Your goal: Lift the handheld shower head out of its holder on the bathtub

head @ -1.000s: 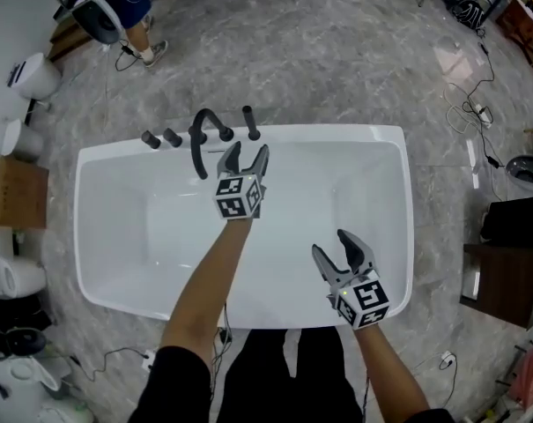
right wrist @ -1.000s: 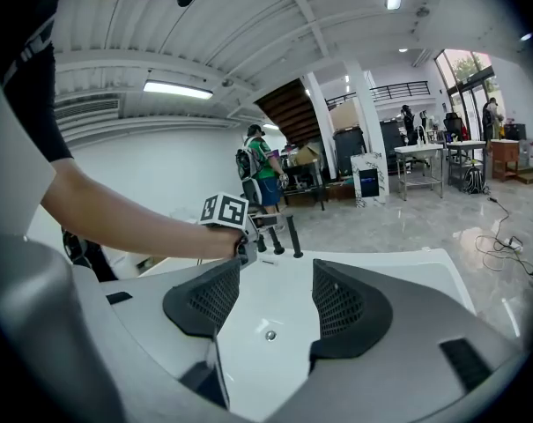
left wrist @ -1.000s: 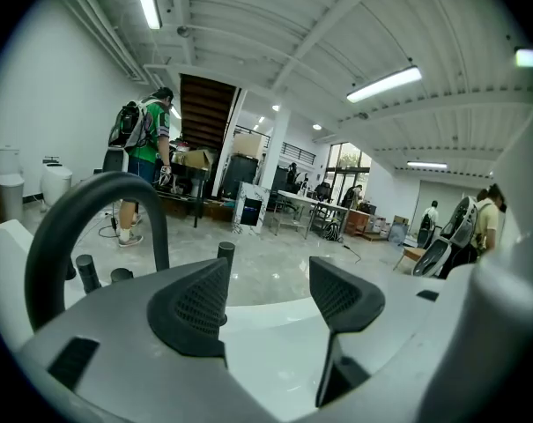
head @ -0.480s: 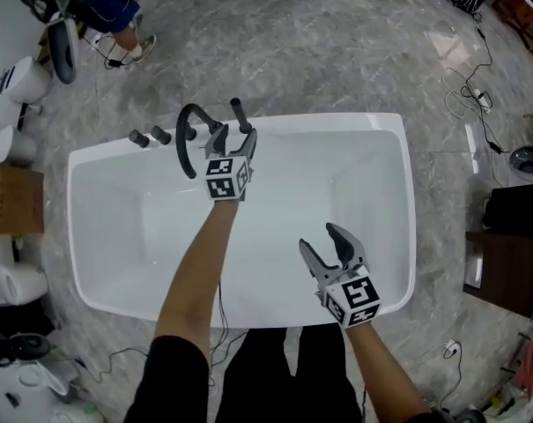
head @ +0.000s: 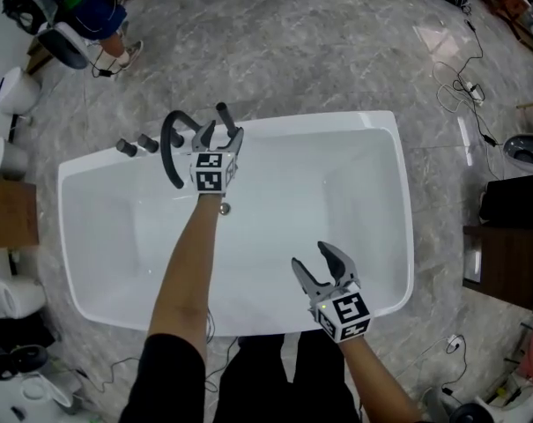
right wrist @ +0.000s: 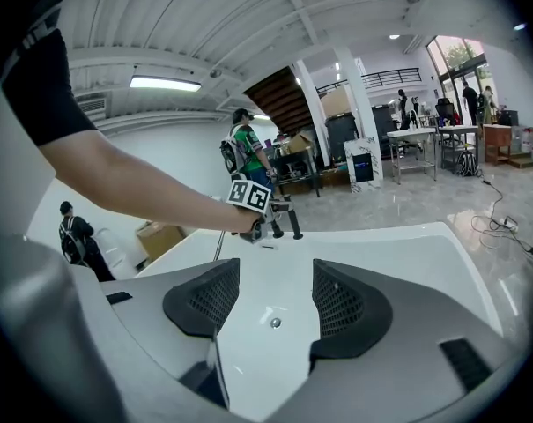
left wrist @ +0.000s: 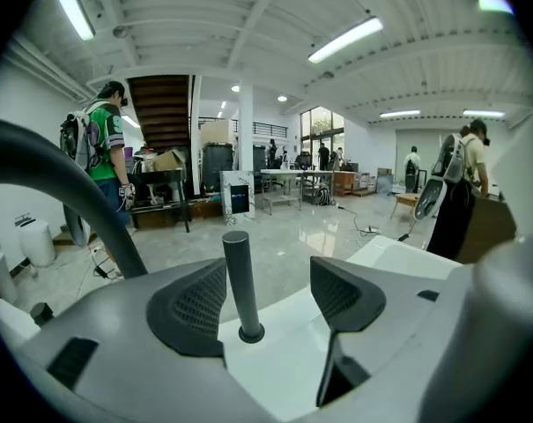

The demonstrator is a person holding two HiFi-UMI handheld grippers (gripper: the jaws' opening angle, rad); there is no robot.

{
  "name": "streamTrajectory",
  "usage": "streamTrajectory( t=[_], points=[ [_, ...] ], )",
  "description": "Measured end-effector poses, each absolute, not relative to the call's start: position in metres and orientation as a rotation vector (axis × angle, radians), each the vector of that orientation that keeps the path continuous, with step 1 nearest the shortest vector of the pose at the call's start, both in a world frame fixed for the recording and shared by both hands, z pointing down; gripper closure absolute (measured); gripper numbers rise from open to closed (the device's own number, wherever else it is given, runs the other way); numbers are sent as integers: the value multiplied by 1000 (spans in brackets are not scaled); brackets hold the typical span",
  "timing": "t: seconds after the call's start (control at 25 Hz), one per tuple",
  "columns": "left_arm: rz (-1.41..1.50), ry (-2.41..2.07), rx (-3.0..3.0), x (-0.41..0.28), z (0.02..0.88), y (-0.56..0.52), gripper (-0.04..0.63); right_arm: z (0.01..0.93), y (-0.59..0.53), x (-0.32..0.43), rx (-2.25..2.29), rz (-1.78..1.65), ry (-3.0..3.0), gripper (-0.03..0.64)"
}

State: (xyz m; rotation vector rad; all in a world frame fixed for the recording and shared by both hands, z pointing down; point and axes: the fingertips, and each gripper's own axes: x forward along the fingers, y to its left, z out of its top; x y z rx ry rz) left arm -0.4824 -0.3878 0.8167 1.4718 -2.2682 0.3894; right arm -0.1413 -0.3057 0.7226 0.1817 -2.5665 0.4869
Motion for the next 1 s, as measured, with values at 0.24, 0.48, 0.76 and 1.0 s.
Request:
streamTrajectory(
  t=[0.24, 0.48, 0.76, 1.0],
  points=[
    [256, -2286, 1399, -501, 821, -401, 321, 729, -304, -141, 184, 490, -2564, 390],
    [195, -2270, 1354, -521, 836, -405, 321, 739, -314, -135, 250, 540, -2557, 390],
    [158, -2260, 1349, -517, 843, -420, 322, 756, -318, -119, 314, 579, -2516, 390],
    [198, -2261, 1318, -521, 854, -419, 345, 753, -333, -99, 405, 617, -2500, 390]
  ],
)
